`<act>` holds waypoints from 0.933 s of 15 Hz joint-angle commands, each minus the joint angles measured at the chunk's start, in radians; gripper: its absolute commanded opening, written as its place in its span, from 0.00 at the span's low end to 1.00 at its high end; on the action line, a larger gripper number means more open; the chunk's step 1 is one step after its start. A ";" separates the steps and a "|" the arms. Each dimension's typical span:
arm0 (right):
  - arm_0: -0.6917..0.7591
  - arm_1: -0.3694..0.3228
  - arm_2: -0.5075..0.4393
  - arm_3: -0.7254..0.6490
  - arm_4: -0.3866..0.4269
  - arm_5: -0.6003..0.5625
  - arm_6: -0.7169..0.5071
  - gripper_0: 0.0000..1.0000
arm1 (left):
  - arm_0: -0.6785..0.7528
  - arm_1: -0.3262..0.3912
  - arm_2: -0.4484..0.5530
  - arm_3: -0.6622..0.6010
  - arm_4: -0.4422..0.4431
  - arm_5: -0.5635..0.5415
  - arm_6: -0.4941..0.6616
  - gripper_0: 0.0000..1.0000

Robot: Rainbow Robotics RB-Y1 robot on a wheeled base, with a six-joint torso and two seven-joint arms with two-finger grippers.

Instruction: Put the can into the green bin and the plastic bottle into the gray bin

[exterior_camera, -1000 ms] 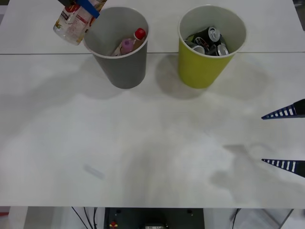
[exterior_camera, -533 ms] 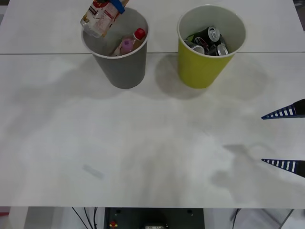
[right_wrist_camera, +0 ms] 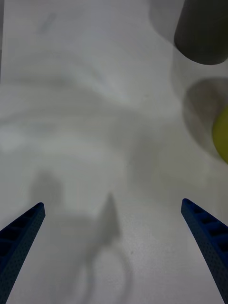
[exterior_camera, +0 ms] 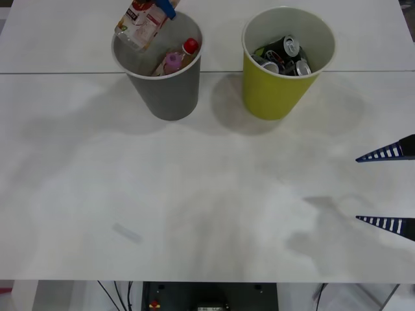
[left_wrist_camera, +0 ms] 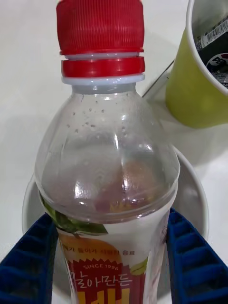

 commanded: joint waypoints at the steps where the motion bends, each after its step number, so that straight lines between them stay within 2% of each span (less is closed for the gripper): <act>1: 0.000 0.000 0.000 0.000 0.000 0.000 0.000 1.00 | 0.000 0.006 0.000 0.000 0.014 0.000 0.001 1.00; 5: 0.000 0.000 0.000 0.000 0.000 0.000 0.000 1.00 | 0.003 0.040 -0.001 -0.008 0.053 -0.016 -0.024 1.00; 7: 0.000 0.000 0.000 0.000 0.000 0.000 0.000 1.00 | 0.003 0.092 -0.001 -0.008 0.125 -0.032 -0.050 1.00; 8: 0.000 0.000 0.000 0.000 0.000 0.000 0.000 1.00 | 0.020 0.124 -0.001 -0.023 0.166 -0.039 -0.056 1.00; 11: 0.000 0.000 0.000 0.000 0.000 0.000 0.000 1.00 | 0.141 0.253 0.006 -0.186 0.264 -0.037 -0.077 1.00; 14: 0.000 0.000 0.000 0.000 0.000 0.000 0.000 1.00 | 0.279 0.377 0.082 -0.270 0.382 -0.039 -0.235 1.00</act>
